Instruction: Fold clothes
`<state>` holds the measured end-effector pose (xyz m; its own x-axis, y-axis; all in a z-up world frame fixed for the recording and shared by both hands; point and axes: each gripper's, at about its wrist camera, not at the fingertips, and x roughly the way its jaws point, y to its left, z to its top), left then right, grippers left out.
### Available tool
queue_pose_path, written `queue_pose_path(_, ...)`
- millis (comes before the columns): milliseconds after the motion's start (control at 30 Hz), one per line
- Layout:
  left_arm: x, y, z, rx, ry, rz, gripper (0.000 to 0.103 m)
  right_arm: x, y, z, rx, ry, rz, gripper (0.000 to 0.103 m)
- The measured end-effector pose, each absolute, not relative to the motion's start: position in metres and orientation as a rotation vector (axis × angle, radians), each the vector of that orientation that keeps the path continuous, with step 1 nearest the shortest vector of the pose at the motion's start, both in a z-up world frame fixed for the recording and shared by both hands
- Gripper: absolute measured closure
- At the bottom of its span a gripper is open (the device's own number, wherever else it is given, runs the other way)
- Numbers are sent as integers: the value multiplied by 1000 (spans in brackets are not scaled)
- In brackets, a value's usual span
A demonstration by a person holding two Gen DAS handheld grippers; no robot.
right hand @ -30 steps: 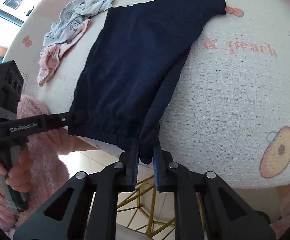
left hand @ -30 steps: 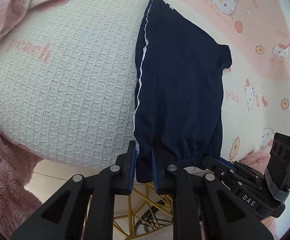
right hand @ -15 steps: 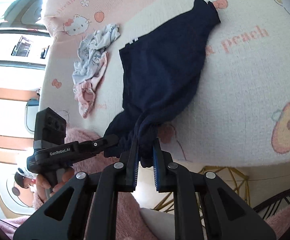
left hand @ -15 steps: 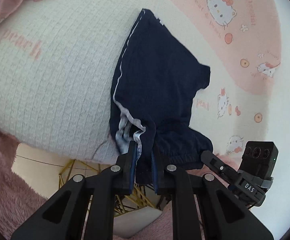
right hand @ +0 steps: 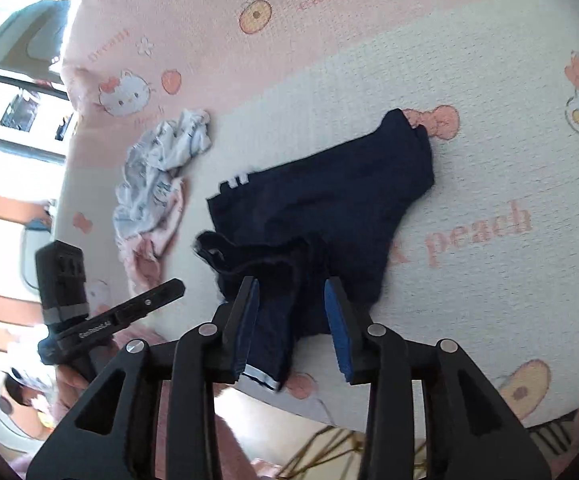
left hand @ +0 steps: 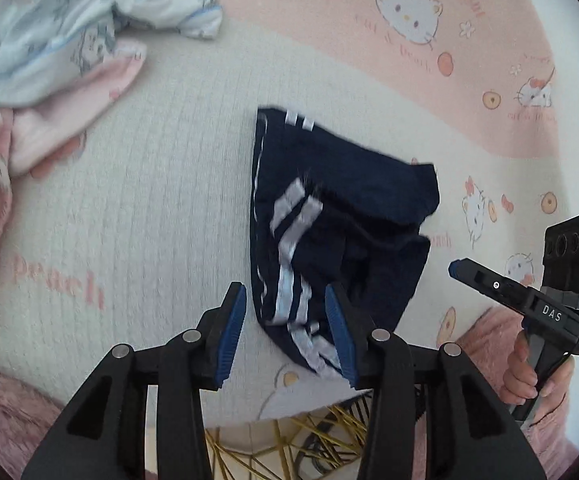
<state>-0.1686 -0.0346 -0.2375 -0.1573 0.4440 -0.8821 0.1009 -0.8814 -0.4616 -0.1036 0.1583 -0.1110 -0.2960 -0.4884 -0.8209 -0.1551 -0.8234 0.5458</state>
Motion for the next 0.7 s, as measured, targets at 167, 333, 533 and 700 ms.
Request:
queue_pose_path(167,-118,-18,-270,-1980,-700,1946,60,-88,143,-127,1783,-693,-2125,67)
queue_pose_path(333,-122,-18,-263,-1904,-721,1946,60,-90,114,-168,1913,-542,-1986,67)
queue_pose_path(533,-159,-65,-228,-1677,-900,2059,60,-119,104,-138,1667,-713,-1995,67)
queue_pose_path(700,-156,-86,-204,-1639,-676,2288,60,-131,124,-116,1558,-815,-2116,67)
